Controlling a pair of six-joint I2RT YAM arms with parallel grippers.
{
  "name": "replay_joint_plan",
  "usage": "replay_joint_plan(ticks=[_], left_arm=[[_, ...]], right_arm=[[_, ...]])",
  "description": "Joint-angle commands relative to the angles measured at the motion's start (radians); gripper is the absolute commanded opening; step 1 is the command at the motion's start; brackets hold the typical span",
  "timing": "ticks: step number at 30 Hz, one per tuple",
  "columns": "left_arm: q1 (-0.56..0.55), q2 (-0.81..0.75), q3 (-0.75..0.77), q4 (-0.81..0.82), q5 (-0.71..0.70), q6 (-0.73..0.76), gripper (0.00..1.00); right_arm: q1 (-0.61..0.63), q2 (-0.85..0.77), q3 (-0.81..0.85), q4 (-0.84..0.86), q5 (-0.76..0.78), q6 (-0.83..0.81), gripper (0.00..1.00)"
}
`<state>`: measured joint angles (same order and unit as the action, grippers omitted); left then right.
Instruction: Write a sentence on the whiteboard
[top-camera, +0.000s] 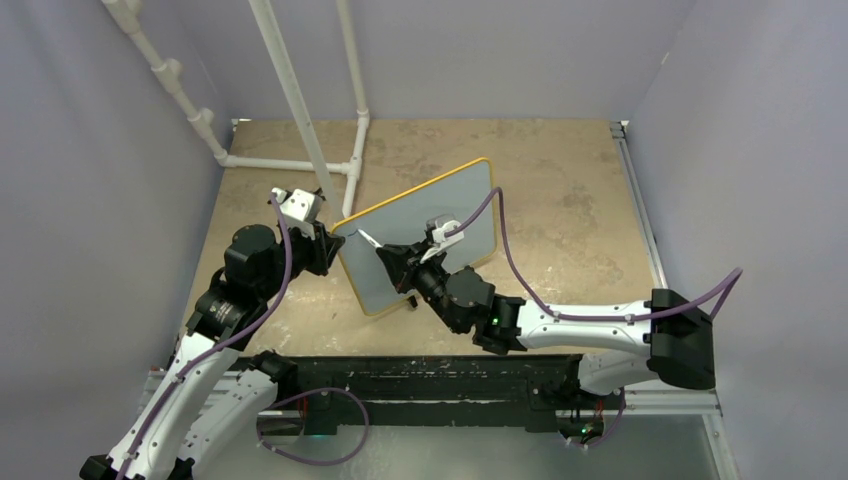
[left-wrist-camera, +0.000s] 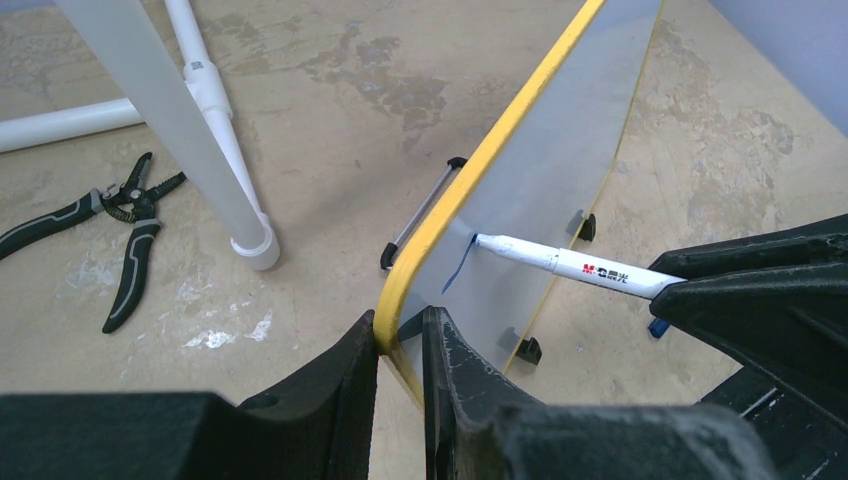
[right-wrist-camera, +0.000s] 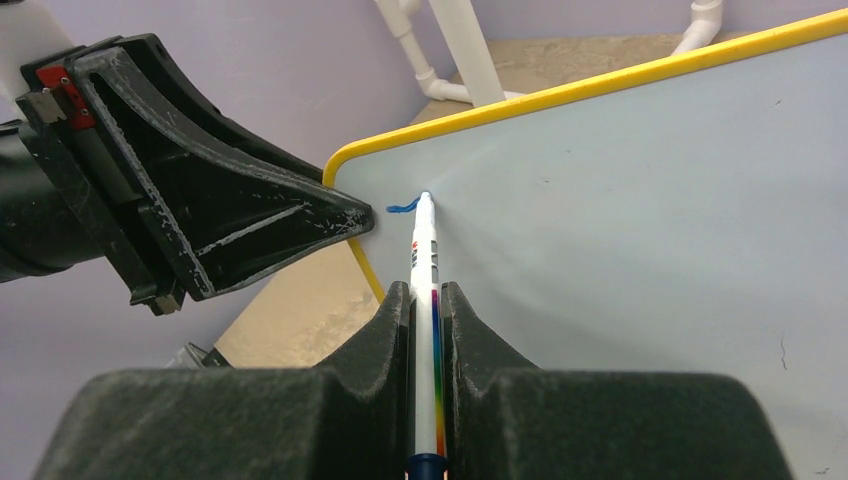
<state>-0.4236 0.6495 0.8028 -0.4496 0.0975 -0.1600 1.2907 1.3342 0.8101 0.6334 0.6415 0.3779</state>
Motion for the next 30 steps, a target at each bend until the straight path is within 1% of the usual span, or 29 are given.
replay_joint_plan(ticks=[1, 5, 10, 21, 30], left_arm=[[0.002, -0.001, -0.014, 0.011, 0.018, 0.027, 0.00], [0.002, 0.001, -0.013, 0.011, 0.019, 0.027, 0.00], [0.002, 0.002, -0.014, 0.012, 0.019, 0.026, 0.00], [0.002, -0.001, -0.016, 0.011, 0.025, 0.026, 0.00], [0.002, -0.003, -0.016, 0.011, 0.030, 0.027, 0.00]], right_arm=[[-0.006, -0.031, -0.002, 0.011, 0.040, -0.009, 0.00], [0.009, -0.054, -0.043, 0.099, -0.017, -0.075, 0.00], [0.043, -0.042, -0.045, 0.145, -0.033, -0.129, 0.00], [0.046, 0.005, 0.006, 0.092, 0.015, -0.112, 0.00], [0.045, 0.022, 0.024, 0.085, 0.030, -0.121, 0.00]])
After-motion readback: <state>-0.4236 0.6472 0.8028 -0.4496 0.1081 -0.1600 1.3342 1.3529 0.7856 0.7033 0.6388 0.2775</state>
